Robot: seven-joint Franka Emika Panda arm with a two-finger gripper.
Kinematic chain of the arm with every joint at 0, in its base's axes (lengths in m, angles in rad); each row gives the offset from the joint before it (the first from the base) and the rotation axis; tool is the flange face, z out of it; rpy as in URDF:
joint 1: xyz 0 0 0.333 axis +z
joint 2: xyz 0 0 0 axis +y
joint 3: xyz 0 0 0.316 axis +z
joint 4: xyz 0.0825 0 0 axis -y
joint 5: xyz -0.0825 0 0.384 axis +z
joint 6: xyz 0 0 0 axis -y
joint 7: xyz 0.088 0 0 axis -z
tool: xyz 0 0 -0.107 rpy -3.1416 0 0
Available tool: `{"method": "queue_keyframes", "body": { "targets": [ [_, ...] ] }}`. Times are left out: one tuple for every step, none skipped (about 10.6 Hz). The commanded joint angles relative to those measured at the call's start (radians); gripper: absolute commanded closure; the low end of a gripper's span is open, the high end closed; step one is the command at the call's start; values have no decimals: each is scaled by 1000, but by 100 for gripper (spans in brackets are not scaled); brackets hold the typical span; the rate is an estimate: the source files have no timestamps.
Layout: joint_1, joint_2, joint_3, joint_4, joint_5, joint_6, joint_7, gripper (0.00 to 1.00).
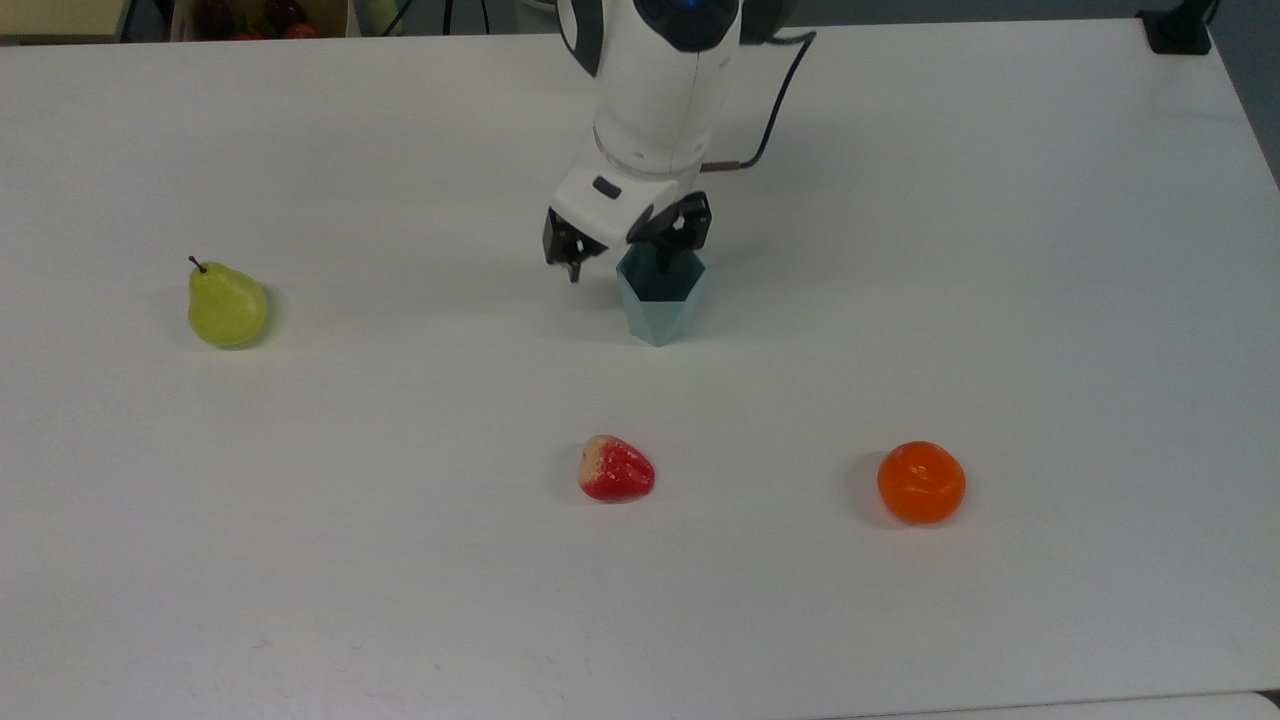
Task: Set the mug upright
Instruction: 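Lower the mug onto its base and open the gripper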
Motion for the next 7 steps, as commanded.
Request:
{"method": "queue_keyframes", "body": {
  "targets": [
    [-26, -155, -6, -13, 24, -150, -22, 0],
    [-49, -203, -6, -13, 26, -188, -22, 0],
    [-67, -252, -6, -16, 47, -205, -20, 0],
    [-96, -298, -11, -15, 109, -240, -3, 0],
    [-131, -344, -16, -15, 146, -269, 4, 0],
    [-145, -369, -22, -15, 150, -320, 4, 0],
    [-155, -383, -32, -9, 150, -328, 4, 0]
  ]
}}
